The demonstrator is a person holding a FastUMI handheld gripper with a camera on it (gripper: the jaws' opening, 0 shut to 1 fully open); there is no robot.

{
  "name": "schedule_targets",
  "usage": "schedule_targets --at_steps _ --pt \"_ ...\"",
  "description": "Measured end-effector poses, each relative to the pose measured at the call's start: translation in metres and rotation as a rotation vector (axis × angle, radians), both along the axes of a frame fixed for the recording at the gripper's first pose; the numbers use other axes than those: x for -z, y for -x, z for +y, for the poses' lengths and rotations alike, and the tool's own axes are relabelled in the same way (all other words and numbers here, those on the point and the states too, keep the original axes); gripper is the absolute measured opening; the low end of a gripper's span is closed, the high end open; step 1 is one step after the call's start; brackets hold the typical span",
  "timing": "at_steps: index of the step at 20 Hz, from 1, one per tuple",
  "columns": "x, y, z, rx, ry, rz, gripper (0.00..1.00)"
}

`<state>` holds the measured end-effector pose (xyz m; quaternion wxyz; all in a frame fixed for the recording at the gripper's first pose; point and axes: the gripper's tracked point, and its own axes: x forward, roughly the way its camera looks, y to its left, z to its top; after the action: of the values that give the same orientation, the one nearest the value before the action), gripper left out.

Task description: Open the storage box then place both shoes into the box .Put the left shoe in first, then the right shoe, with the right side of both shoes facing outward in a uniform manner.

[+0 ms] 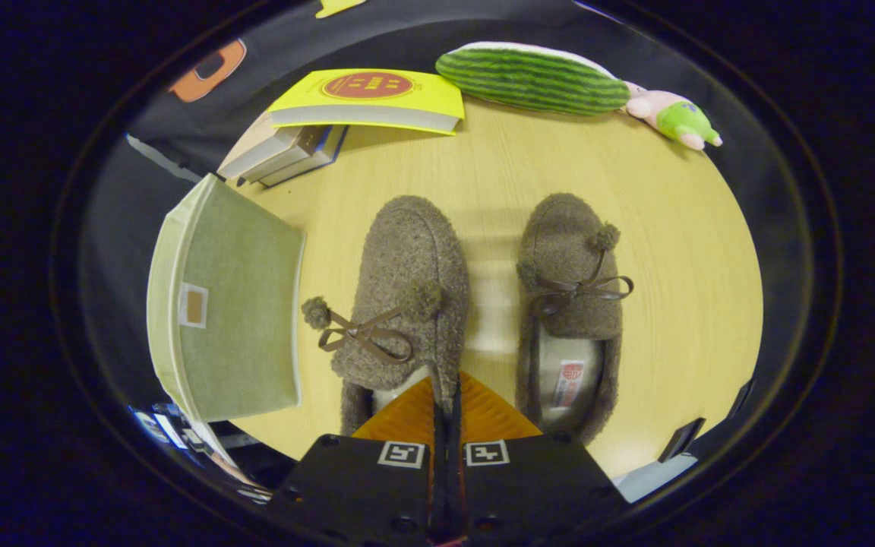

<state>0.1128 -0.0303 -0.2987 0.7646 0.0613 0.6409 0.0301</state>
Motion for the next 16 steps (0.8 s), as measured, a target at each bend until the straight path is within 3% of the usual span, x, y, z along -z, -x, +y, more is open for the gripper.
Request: schedule_targets --at_steps 8,16 --pt "-0.066 0.000 0.036 -0.006 -0.009 -0.073 0.06" --pt "-0.123 -0.005 0.104 0.015 -0.071 -0.156 0.06"
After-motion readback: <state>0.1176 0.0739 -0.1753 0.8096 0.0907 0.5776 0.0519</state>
